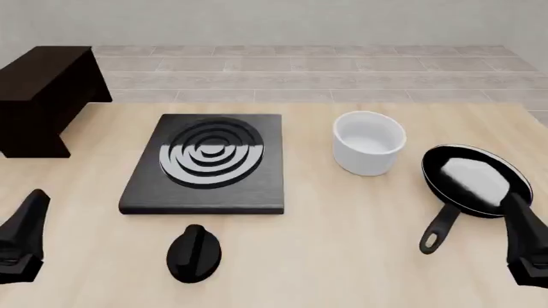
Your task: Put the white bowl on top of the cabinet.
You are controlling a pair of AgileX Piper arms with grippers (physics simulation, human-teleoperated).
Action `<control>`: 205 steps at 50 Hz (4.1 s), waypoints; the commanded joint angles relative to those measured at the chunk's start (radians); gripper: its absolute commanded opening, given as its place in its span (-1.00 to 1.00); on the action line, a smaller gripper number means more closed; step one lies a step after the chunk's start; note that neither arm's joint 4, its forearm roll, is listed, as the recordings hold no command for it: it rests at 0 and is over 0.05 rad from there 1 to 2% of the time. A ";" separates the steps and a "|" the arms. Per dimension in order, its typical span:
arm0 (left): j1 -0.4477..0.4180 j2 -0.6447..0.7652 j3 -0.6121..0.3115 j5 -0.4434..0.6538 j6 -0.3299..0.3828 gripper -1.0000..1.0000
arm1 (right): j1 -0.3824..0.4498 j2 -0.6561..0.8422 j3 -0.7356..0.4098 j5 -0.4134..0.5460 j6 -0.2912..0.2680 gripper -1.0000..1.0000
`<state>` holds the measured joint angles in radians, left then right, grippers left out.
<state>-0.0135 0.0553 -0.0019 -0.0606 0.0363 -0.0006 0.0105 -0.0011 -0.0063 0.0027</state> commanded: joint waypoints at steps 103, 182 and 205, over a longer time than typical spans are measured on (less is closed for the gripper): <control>-0.652 1.338 -1.210 0.158 -0.022 1.00 | -0.001 0.011 -0.001 -0.002 0.006 1.00; -0.912 1.919 -1.667 0.446 0.492 1.00 | -0.001 0.003 -0.002 0.002 0.002 1.00; -0.916 2.091 -1.856 0.530 0.450 1.00 | -0.001 0.001 -0.002 0.004 0.003 1.00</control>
<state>-0.9198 2.0837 -1.7894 0.4307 0.4986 -0.0020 0.0125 -0.0028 -0.0030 0.0059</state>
